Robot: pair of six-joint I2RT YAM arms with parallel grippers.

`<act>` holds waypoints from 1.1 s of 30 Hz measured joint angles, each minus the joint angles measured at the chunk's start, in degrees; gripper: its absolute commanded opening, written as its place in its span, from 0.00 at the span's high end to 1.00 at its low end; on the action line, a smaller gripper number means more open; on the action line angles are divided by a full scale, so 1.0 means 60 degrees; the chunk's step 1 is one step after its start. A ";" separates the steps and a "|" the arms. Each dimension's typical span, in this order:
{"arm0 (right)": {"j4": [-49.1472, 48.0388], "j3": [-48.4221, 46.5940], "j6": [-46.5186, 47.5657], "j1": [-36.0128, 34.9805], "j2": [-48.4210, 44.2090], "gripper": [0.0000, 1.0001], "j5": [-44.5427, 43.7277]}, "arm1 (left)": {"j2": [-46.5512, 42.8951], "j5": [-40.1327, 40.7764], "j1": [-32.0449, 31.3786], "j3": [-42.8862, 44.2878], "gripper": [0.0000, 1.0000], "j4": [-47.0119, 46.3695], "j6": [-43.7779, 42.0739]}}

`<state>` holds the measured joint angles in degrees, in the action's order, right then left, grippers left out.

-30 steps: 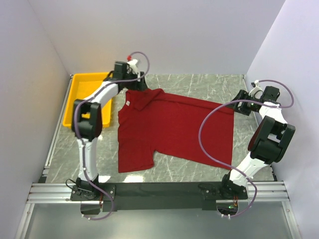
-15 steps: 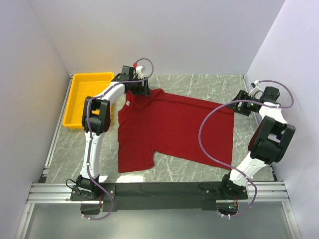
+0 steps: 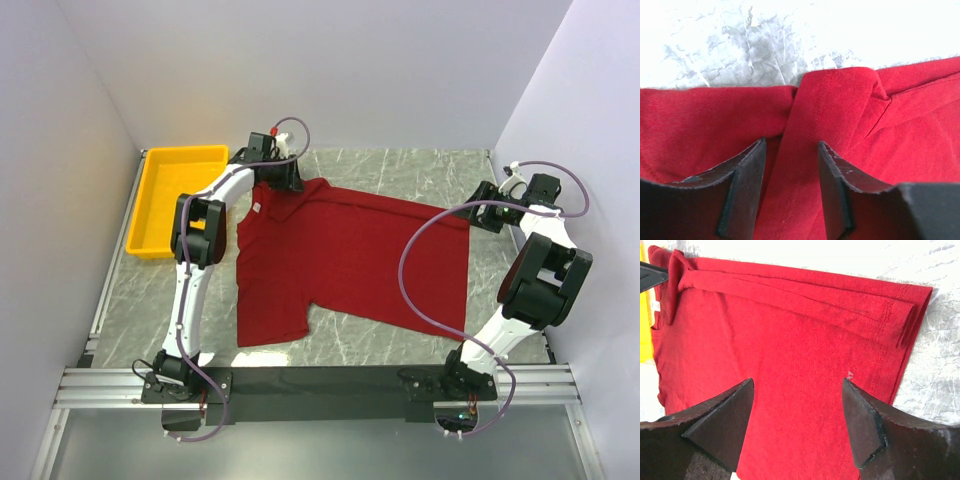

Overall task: Fold and stack the t-shirts
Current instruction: Fold the tshirt

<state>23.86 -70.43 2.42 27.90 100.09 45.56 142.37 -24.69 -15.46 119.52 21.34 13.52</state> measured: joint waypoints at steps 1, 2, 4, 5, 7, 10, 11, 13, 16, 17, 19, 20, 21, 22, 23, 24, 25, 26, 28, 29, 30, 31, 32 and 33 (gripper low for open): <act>0.0000 0.0004 0.0000 0.0000 0.0000 0.23 0.0000 | 0.0007 -0.0007 -0.0004 0.0015 0.54 0.0004 0.0011; -0.0004 0.0000 0.0004 0.0000 0.0000 0.23 0.0000 | 0.0007 -0.0011 -0.0018 0.0015 0.55 0.0004 0.0036; -0.0004 0.0000 0.0000 0.0000 0.0000 0.23 0.0000 | 0.0007 -0.0026 -0.0040 0.0015 0.62 0.0018 0.0091; 0.0000 0.0000 0.0000 0.0000 0.0000 0.23 0.0000 | 0.0011 -0.0029 -0.0047 0.0015 0.65 0.0018 0.0106; 0.0000 0.0000 0.0000 0.0000 0.0000 0.23 0.0000 | 0.0011 -0.0080 -0.0062 0.0015 0.73 0.0025 0.0135; 0.0000 0.0000 0.0000 0.0000 0.0000 0.23 0.0004 | 0.0011 -0.0153 -0.0073 0.0015 0.86 0.0018 0.0120; 0.0000 0.0000 0.0000 0.0000 0.0000 0.23 0.0004 | 0.0007 -0.0164 -0.0073 0.0011 0.89 0.0007 0.0109; 0.0000 0.0000 0.0004 0.0004 0.0000 0.23 0.0004 | 0.0007 -0.0171 -0.0073 -0.0025 0.98 -0.0058 0.0106; 0.0000 0.0000 0.0004 0.0000 0.0000 0.23 0.0004 | 0.0007 -0.0197 -0.0073 -0.0127 0.99 -0.0149 0.0018; 0.0004 0.0000 0.0004 0.0000 0.0000 0.23 0.0004 | -0.0004 -0.0215 -0.0073 -0.0182 1.00 -0.0164 -0.0029; 0.0011 0.0000 0.0004 0.0004 0.0000 0.23 0.0004 | -0.0026 -0.0277 -0.0073 -0.0310 1.00 -0.0237 -0.0120; 0.0018 0.0000 0.0004 0.0004 0.0000 0.23 0.0004 | -0.0080 -0.0346 -0.0073 -0.0452 1.00 -0.0313 -0.0164; 0.0026 0.0004 0.0004 0.0004 0.0000 0.23 0.0004 | -0.0182 -0.0423 -0.0073 -0.0623 1.00 -0.0346 -0.0240; 0.0036 0.0004 0.0004 0.0004 0.0000 0.23 0.0004 | -0.0310 -0.0503 -0.0073 -0.0834 1.00 -0.0423 -0.0321; 0.0044 0.0000 0.0007 0.0004 0.0000 0.23 0.0004 | -0.0528 -0.0619 -0.0073 -0.1155 1.00 -0.0543 -0.0408; 0.0047 0.0004 0.0007 0.0004 0.0000 0.23 0.0007 | -0.0787 -0.0739 -0.0073 -0.1468 1.00 -0.0605 -0.0514; 0.0055 0.0004 0.0011 0.0004 0.0000 0.23 0.0011 | -0.1020 -0.0852 -0.0073 -0.1756 0.99 -0.0696 -0.0590; 0.0062 0.0004 0.0011 0.0011 -0.0004 0.23 0.0015 | -0.1330 -0.0994 -0.0073 -0.2091 0.99 -0.0820 -0.0707; 0.0073 0.0015 0.0015 0.0036 -0.0018 0.23 0.0029 | -0.1894 -0.1286 -0.0073 -0.2619 0.99 -0.0943 -0.0933; 0.0087 0.0018 0.0018 0.0051 -0.0036 0.23 0.0033 | -0.2233 -0.1483 -0.0073 -0.2896 1.00 -0.1016 -0.1096; 0.0098 0.0022 0.0025 0.0066 -0.0051 0.23 0.0033 | -0.2466 -0.1636 -0.0073 -0.3067 0.99 -0.1035 -0.1209; 0.0106 0.0029 0.0029 0.0080 -0.0069 0.23 0.0036 | -0.2699 -0.1789 -0.0073 -0.3228 0.99 -0.1075 -0.1355; 0.0113 0.0036 0.0033 0.0091 -0.0087 0.23 0.0036 | -0.2852 -0.1931 -0.0073 -0.3337 0.99 -0.1104 -0.1439; 0.0117 0.0047 0.0036 0.0102 -0.0106 0.23 0.0036 | -0.3005 -0.2098 -0.0073 -0.3446 0.99 -0.1093 -0.1614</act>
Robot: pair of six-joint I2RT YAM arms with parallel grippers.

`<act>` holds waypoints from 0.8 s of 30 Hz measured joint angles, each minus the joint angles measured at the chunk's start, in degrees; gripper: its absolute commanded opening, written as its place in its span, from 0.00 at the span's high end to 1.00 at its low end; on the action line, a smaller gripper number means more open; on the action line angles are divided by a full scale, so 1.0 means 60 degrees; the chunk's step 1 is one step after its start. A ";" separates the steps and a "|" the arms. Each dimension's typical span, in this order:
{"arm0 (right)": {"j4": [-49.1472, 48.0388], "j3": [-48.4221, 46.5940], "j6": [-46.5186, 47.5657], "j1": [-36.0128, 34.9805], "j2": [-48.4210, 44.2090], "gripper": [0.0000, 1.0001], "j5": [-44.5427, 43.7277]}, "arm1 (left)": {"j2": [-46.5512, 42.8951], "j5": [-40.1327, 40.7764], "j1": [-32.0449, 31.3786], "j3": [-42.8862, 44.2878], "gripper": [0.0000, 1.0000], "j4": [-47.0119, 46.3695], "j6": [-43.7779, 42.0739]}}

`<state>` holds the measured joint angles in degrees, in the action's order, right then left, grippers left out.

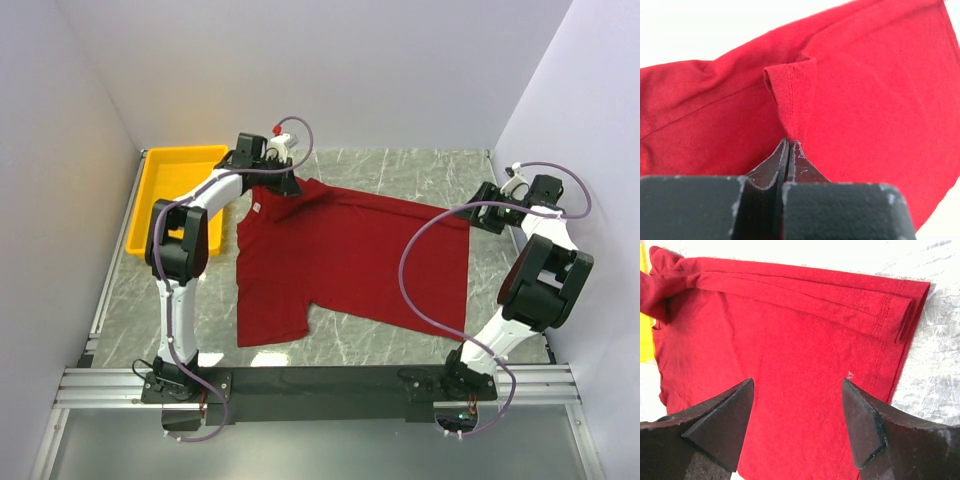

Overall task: Fold and stack the t-shirts
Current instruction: Fold the tshirt

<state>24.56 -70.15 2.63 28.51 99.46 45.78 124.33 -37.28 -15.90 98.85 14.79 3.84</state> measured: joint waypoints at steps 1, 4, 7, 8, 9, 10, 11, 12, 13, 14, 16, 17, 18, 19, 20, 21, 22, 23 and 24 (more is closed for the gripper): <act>0.0015 0.0000 0.0000 0.0004 -0.0007 0.23 0.0004 | -0.0095 -0.0149 -0.0004 -0.0080 0.99 0.0018 -0.0146; 0.0033 0.0000 0.0000 0.0004 -0.0044 0.23 0.0029 | -0.0157 -0.0401 -0.0036 -0.0295 0.99 0.0211 -0.0659; 0.0055 0.0000 0.0007 0.0004 -0.0084 0.23 0.0040 | -0.0149 -0.0426 -0.0127 -0.0568 0.99 0.0754 -0.1180; 0.0066 0.0000 0.0007 0.0004 -0.0091 0.23 0.0044 | -0.0146 -0.0423 -0.0175 -0.0634 0.99 0.0922 -0.1341; 0.0066 0.0000 0.0007 0.0004 -0.0102 0.23 0.0047 | -0.0146 -0.0419 -0.0226 -0.0692 0.99 0.1078 -0.1512; 0.0069 0.0000 0.0011 0.0004 -0.0109 0.23 0.0058 | -0.0146 -0.0404 -0.0273 -0.0750 0.99 0.1166 -0.1610; 0.0066 0.0000 0.0015 0.0004 -0.0113 0.23 0.0062 | -0.0146 -0.0390 -0.0324 -0.0838 0.99 0.1213 -0.1741; 0.0073 0.0000 0.0018 0.0004 -0.0120 0.23 0.0062 | -0.0149 -0.0375 -0.0361 -0.0936 0.99 0.1213 -0.1836; 0.0080 0.0000 0.0033 0.0004 -0.0124 0.23 0.0066 | -0.0164 -0.0324 -0.0382 -0.1042 0.99 0.1202 -0.1923; 0.0084 0.0000 0.0036 0.0004 -0.0131 0.23 0.0066 | -0.0193 -0.0270 -0.0415 -0.1198 0.99 0.1209 -0.2004; 0.0095 0.0007 0.0040 0.0004 -0.0157 0.23 0.0066 | -0.0284 -0.0120 -0.0452 -0.1523 0.99 0.1209 -0.2167; 0.0098 0.0015 0.0040 0.0004 -0.0168 0.23 0.0066 | -0.0342 -0.0062 -0.0455 -0.1628 0.99 0.1209 -0.2222; 0.0106 0.0015 0.0044 0.0004 -0.0182 0.23 0.0066 | -0.0433 -0.0007 -0.0455 -0.1741 0.99 0.1206 -0.2288; 0.0106 0.0015 0.0044 0.0004 -0.0186 0.23 0.0066 | -0.0517 0.0025 -0.0455 -0.1810 0.99 0.1213 -0.2328; 0.0109 0.0015 0.0047 0.0004 -0.0193 0.23 0.0066 | -0.0634 0.0047 -0.0452 -0.1876 0.99 0.1169 -0.2361; 0.0109 0.0018 0.0051 0.0004 -0.0197 0.23 0.0066 | -0.0761 0.0066 -0.0444 -0.1938 0.99 0.1140 -0.2379; 0.0117 0.0018 0.0073 0.0004 -0.0197 0.23 0.0066 | -0.0911 0.0091 -0.0437 -0.2022 0.99 0.1042 -0.2382; 0.0117 0.0018 0.0080 0.0004 -0.0197 0.23 0.0066 | -0.1067 0.0106 -0.0430 -0.2080 0.99 0.0973 -0.2386; 0.0124 0.0018 0.0095 0.0004 -0.0200 0.23 0.0062 | -0.1213 0.0117 -0.0430 -0.2124 0.99 0.0929 -0.2386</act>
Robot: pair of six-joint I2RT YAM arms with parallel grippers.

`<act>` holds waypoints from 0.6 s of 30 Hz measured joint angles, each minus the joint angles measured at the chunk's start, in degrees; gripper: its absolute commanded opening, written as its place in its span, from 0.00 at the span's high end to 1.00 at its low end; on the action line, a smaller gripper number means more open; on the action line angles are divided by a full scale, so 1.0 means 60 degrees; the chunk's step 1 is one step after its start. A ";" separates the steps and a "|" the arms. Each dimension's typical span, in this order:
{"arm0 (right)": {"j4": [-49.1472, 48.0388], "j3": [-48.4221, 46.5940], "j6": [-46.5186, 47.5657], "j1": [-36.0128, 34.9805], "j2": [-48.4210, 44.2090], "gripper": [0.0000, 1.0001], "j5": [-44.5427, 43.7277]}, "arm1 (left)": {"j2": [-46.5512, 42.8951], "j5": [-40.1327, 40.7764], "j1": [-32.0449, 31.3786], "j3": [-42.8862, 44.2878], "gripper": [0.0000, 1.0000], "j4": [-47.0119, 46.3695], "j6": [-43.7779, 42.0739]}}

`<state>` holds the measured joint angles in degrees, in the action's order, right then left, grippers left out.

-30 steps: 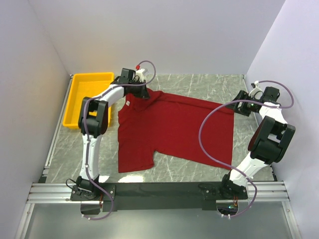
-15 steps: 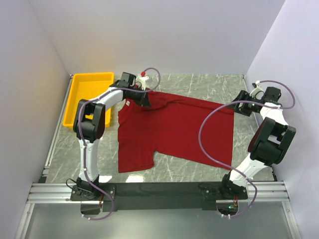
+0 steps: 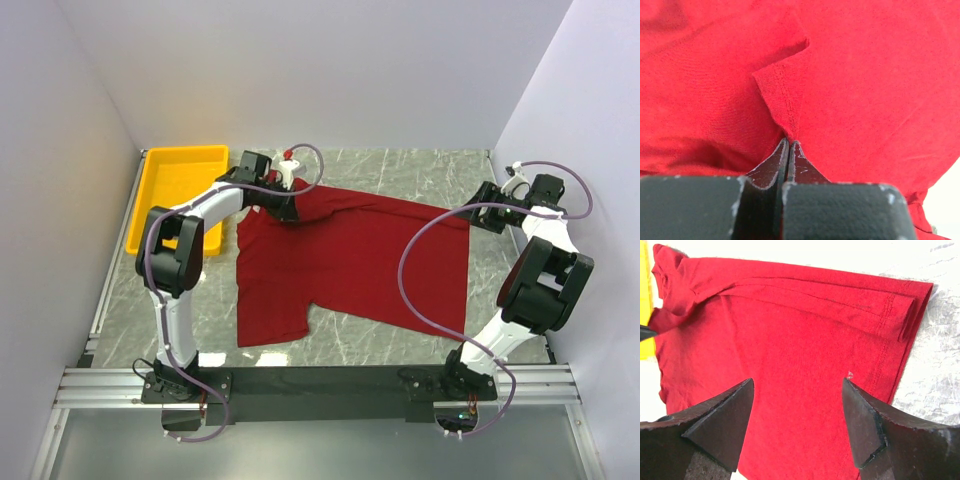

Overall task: Fold and stack the t-shirts
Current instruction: Fold the tshirt

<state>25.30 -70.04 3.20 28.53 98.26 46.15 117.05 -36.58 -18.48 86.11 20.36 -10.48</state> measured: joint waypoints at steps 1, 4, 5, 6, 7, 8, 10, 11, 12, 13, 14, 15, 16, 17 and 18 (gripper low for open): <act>0.0000 0.0007 0.0022 0.0000 0.0000 0.23 0.0000 | -0.0120 0.0000 0.0000 -0.0007 0.99 -0.0033 0.0000; 0.0004 0.0047 0.0087 0.0000 0.0000 0.23 -0.0007 | -0.0313 0.0000 0.0000 -0.0007 0.99 -0.0106 -0.0062; 0.0018 0.0058 0.0124 0.0000 0.0000 0.23 -0.0011 | -0.0328 -0.0004 0.0000 -0.0007 0.99 -0.0109 -0.0073; 0.0018 0.0058 0.0149 0.0000 0.0000 0.23 -0.0033 | -0.0328 -0.0004 0.0000 -0.0007 0.99 -0.0106 -0.0076; 0.0018 0.0058 0.0164 0.0000 0.0000 0.23 -0.0051 | -0.0328 0.0004 0.0000 -0.0029 0.99 -0.0098 -0.0091; 0.0018 0.0058 0.0200 0.0000 -0.0004 0.23 -0.0084 | -0.0328 0.0004 0.0000 -0.0073 0.99 -0.0095 -0.0109; 0.0033 0.0058 0.0280 0.0000 -0.0004 0.23 -0.0186 | -0.0328 0.0004 0.0000 -0.0157 0.99 -0.0106 -0.0113; 0.0058 0.0058 0.0335 0.0000 -0.0004 0.23 -0.0273 | -0.0328 0.0004 0.0000 -0.0215 0.99 -0.0106 -0.0113; 0.0091 0.0055 0.0393 0.0000 -0.0004 0.23 -0.0364 | -0.0328 0.0004 0.0000 -0.0270 0.99 -0.0091 -0.0109; 0.0146 0.0047 0.0441 0.0000 -0.0004 0.23 -0.0437 | -0.0328 0.0011 0.0000 -0.0313 0.99 -0.0069 -0.0109; 0.0222 0.0025 0.0481 0.0000 0.0000 0.23 -0.0539 | -0.0328 0.0033 0.0000 -0.0339 0.99 -0.0058 -0.0109; 0.0324 -0.0033 0.0525 0.0000 0.0018 0.24 -0.0630 | -0.0328 0.0062 0.0000 -0.0364 0.99 -0.0055 -0.0106; 0.0415 -0.0135 0.0568 0.0000 0.0069 0.25 -0.0729 | -0.0328 0.0084 0.0000 -0.0375 0.99 -0.0047 -0.0106; 0.0510 -0.0277 0.0616 -0.0004 0.0138 0.29 -0.0841 | -0.0328 0.0120 0.0000 -0.0375 0.99 -0.0044 -0.0106; 0.0601 -0.0474 0.0652 -0.0022 0.0262 0.31 -0.0998 | -0.0328 0.0160 0.0000 -0.0375 0.99 -0.0044 -0.0102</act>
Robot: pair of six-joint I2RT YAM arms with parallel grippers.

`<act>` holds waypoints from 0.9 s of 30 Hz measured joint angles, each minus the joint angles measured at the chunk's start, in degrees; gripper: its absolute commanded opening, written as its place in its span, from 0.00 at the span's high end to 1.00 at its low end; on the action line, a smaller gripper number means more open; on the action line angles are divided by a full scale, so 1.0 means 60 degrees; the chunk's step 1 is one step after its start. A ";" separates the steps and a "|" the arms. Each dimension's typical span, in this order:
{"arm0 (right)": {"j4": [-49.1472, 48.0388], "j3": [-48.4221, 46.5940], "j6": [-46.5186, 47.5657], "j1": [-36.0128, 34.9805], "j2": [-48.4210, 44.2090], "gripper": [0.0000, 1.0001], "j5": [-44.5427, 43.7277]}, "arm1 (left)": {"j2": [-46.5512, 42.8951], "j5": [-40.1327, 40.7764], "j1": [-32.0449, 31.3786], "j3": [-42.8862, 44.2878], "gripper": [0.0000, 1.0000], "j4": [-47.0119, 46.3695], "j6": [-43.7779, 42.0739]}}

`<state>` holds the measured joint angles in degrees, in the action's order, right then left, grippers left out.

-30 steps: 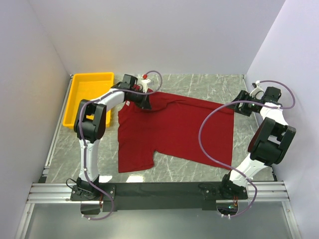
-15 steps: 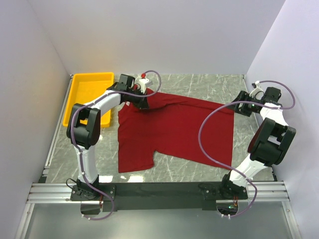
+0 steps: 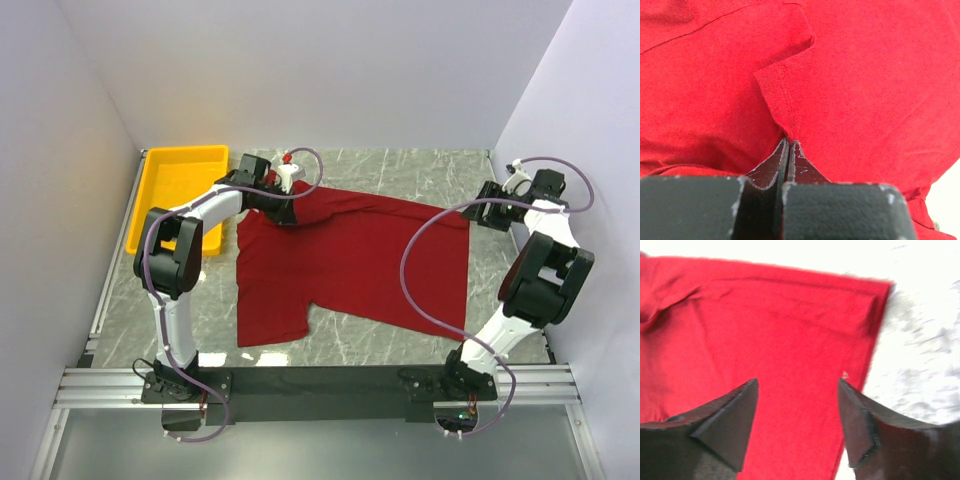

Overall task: Fold and stack the t-shirts
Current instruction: Fold the tshirt

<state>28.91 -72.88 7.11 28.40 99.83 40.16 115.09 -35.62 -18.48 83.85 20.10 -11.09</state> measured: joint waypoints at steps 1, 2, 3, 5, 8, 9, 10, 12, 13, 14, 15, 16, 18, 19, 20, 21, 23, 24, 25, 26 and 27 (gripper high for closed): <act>0.0058 -0.0182 0.0015 -0.0022 0.0138 0.32 -0.0113 | 0.0000 0.0033 0.0000 0.0000 0.99 0.0004 0.0000; 0.0106 -0.0419 0.0011 -0.0051 0.0317 0.35 -0.0277 | 0.0000 0.0087 0.0000 0.0000 0.99 0.0004 0.0000; 0.0127 -0.0634 0.0004 -0.0073 0.0503 0.37 -0.0433 | 0.0000 0.0149 0.0000 0.0000 0.99 0.0011 0.0000; 0.0164 -0.0969 -0.0044 -0.0113 0.0863 0.42 -0.0754 | 0.0000 0.0222 0.0000 0.0000 0.99 0.0044 0.0004; 0.0350 -0.1461 -0.0219 -0.0182 0.1406 0.47 -0.1224 | 0.0000 0.0284 0.0000 0.0000 0.99 0.0076 0.0044; 0.0448 -0.1672 -0.0273 -0.0208 0.1614 0.48 -0.1370 | 0.0000 0.0306 0.0000 0.0004 0.99 0.0098 0.0047; 0.0506 -0.1880 -0.0331 -0.0233 0.1810 0.48 -0.1504 | 0.0000 0.0321 0.0000 0.0011 0.99 0.0131 0.0062; 0.0594 -0.2211 -0.0448 -0.0313 0.2164 0.49 -0.1778 | 0.0000 0.0339 0.0000 0.0011 0.99 0.0135 0.0087; 0.0612 -0.2335 -0.0492 -0.0361 0.2302 0.50 -0.1887 | 0.0000 0.0339 0.0000 0.0011 0.99 0.0135 0.0127; 0.0634 -0.2430 -0.0546 -0.0412 0.2419 0.51 -0.2007 | 0.0000 0.0339 0.0000 0.0011 0.99 0.0135 0.0149; 0.0663 -0.2514 -0.0586 -0.0470 0.2514 0.52 -0.2109 | 0.0000 0.0335 0.0000 0.0011 0.99 0.0127 0.0182; 0.0707 -0.2586 -0.0656 -0.0521 0.2601 0.53 -0.2189 | -0.0004 0.0335 0.0000 0.0011 0.99 0.0124 0.0215; 0.0867 -0.2874 -0.0758 -0.0645 0.2820 0.55 -0.2371 | -0.0004 0.0335 0.0000 0.0011 0.99 0.0124 0.0226; 0.0907 -0.3060 -0.0812 -0.0703 0.2962 0.57 -0.2433 | -0.0004 0.0335 0.0000 0.0011 0.99 0.0127 0.0229; 0.0922 -0.3257 -0.0863 -0.0765 0.3115 0.58 -0.2524 | -0.0004 0.0335 0.0000 0.0011 0.99 0.0131 0.0229; 0.0973 -0.3468 -0.0925 -0.0823 0.3289 0.58 -0.2619 | -0.0004 0.0335 0.0000 0.0011 0.99 0.0135 0.0229; 0.1042 -0.3745 -0.1002 -0.0903 0.3544 0.59 -0.2776 | -0.0004 0.0335 0.0000 0.0011 0.99 0.0135 0.0226; 0.1067 -0.3847 -0.1016 -0.0936 0.3661 0.59 -0.2849 | -0.0004 0.0335 0.0000 0.0011 0.99 0.0135 0.0226; 0.1086 -0.3909 -0.1038 -0.0965 0.3748 0.59 -0.2911 | -0.0004 0.0335 0.0000 0.0011 0.99 0.0135 0.0226; 0.1096 -0.3923 -0.1045 -0.0994 0.3825 0.59 -0.2976 | -0.0004 0.0335 0.0000 0.0011 0.99 0.0135 0.0226; 0.1147 -0.3923 -0.1049 -0.1013 0.3865 0.59 -0.3027 | -0.0004 0.0335 0.0000 0.0011 0.99 0.0142 0.0226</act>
<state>35.79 -96.42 0.82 22.33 123.02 22.00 115.07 -33.61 -18.48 83.92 20.95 -9.74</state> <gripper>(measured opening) 0.415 0.014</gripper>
